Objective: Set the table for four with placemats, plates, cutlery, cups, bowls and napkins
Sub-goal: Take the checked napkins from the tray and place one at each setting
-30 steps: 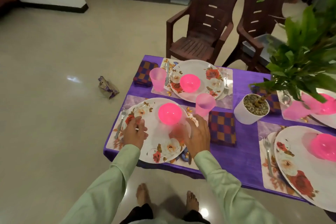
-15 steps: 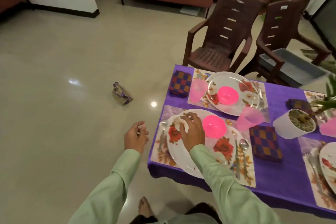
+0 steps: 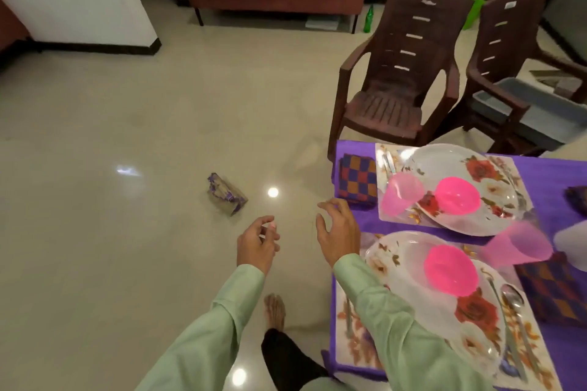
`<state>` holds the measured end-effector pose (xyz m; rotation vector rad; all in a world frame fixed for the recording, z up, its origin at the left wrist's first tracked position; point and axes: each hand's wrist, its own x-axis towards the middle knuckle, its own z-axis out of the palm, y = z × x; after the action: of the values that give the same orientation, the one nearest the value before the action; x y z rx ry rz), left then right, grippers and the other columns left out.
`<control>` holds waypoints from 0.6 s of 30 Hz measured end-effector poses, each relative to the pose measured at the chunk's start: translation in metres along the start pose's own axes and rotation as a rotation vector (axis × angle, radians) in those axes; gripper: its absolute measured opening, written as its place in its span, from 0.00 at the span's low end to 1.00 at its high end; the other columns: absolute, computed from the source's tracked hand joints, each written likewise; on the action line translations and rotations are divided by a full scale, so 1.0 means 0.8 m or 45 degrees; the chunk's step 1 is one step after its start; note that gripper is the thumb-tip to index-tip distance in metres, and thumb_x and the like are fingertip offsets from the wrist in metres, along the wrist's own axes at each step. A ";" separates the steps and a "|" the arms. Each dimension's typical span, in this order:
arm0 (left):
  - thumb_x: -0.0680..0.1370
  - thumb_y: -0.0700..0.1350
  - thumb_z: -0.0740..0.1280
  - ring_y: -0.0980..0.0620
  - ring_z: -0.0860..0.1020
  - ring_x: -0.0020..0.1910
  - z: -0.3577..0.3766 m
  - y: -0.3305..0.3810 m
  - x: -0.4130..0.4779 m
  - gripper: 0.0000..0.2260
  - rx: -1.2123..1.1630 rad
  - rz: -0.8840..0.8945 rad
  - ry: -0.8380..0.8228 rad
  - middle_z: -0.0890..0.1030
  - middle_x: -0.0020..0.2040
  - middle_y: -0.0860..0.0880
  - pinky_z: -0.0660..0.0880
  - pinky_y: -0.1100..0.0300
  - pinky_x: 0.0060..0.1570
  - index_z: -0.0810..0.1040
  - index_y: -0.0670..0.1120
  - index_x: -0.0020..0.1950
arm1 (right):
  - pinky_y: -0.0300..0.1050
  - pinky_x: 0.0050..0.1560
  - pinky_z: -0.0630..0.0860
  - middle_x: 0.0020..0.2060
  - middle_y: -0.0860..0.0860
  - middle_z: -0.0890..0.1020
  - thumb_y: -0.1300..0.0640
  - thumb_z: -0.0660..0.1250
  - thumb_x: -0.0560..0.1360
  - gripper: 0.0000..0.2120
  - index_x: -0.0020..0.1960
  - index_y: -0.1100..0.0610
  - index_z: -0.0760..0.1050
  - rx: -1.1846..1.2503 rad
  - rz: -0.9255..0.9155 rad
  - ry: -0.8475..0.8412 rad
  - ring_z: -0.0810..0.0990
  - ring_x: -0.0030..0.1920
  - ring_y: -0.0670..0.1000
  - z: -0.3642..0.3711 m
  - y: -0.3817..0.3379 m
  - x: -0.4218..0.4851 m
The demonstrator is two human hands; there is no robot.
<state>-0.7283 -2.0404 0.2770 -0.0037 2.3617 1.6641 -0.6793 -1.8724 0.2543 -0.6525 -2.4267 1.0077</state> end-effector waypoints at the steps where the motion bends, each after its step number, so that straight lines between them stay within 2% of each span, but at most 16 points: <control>1: 0.81 0.44 0.64 0.52 0.79 0.31 0.000 0.003 0.029 0.06 0.023 0.011 -0.033 0.82 0.39 0.45 0.78 0.57 0.34 0.79 0.49 0.55 | 0.45 0.52 0.76 0.56 0.48 0.76 0.59 0.68 0.75 0.10 0.56 0.55 0.80 0.008 0.025 0.029 0.77 0.56 0.51 0.015 -0.001 0.020; 8: 0.81 0.44 0.64 0.53 0.78 0.30 0.011 0.031 0.219 0.07 0.171 0.045 -0.293 0.81 0.38 0.47 0.78 0.53 0.37 0.79 0.50 0.56 | 0.45 0.51 0.76 0.58 0.45 0.76 0.58 0.68 0.75 0.11 0.57 0.53 0.80 0.014 0.266 0.183 0.77 0.55 0.49 0.079 -0.006 0.162; 13: 0.81 0.45 0.64 0.53 0.79 0.30 0.051 0.086 0.334 0.07 0.215 0.161 -0.437 0.82 0.38 0.48 0.79 0.51 0.38 0.80 0.50 0.56 | 0.46 0.52 0.76 0.59 0.47 0.76 0.57 0.67 0.76 0.12 0.59 0.53 0.80 -0.079 0.350 0.230 0.79 0.54 0.51 0.076 -0.008 0.259; 18: 0.81 0.44 0.64 0.53 0.79 0.30 0.113 0.148 0.439 0.07 0.191 0.266 -0.611 0.82 0.38 0.48 0.78 0.53 0.37 0.80 0.50 0.55 | 0.47 0.56 0.75 0.61 0.48 0.74 0.53 0.64 0.79 0.15 0.64 0.54 0.76 -0.160 0.455 0.258 0.76 0.57 0.51 0.067 0.004 0.356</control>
<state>-1.0670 -1.8658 0.2858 0.6169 2.1561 1.3674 -0.9346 -1.7372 0.2764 -1.2042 -2.2533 0.8721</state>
